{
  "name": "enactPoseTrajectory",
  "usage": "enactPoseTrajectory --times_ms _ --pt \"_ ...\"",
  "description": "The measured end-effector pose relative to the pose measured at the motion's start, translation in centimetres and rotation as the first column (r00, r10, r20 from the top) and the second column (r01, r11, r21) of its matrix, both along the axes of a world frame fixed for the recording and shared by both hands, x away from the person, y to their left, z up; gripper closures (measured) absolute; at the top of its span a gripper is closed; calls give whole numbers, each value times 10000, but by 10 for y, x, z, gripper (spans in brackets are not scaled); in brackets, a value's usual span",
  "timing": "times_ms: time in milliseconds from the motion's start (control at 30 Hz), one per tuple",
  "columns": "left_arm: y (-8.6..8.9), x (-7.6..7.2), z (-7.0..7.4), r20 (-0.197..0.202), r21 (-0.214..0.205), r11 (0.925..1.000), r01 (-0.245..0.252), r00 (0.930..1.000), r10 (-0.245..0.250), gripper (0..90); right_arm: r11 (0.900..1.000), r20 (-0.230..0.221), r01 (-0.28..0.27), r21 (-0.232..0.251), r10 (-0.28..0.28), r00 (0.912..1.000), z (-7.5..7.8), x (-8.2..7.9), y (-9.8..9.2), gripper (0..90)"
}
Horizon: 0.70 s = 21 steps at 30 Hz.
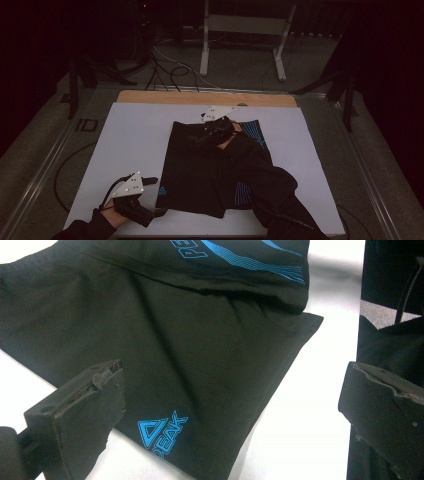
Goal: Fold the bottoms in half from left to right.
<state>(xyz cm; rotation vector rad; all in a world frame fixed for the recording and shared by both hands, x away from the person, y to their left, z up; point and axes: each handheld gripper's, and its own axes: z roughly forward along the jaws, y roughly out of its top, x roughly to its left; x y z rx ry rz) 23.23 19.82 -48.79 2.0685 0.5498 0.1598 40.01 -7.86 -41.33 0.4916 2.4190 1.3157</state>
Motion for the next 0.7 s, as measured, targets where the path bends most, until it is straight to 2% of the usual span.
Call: enactPoseTrajectory --times_ms 167,467,600,667,700 --pt "0 2 -1 25 116 9998 -179 9998 178 1 10000 -136 36 -81 -37 9999 -4 7 5 92" --pt "-2 2 -2 -85 259 9995 -195 9998 198 1 9997 -398 92 -228 -101 9992 -13 16 17 92" --pt "-3 2 -4 -40 545 9983 -222 9997 224 1 9995 -519 87 -294 -102 9986 -19 22 24 92" --pt "-4 3 -5 -21 873 9957 -315 9995 318 1 9995 -605 100 -285 -117 9981 -22 24 27 92" --pt "-4 3 -5 -21 873 9957 -315 9995 318 1 9995 -654 116 -304 -136 9978 -23 25 28 92"
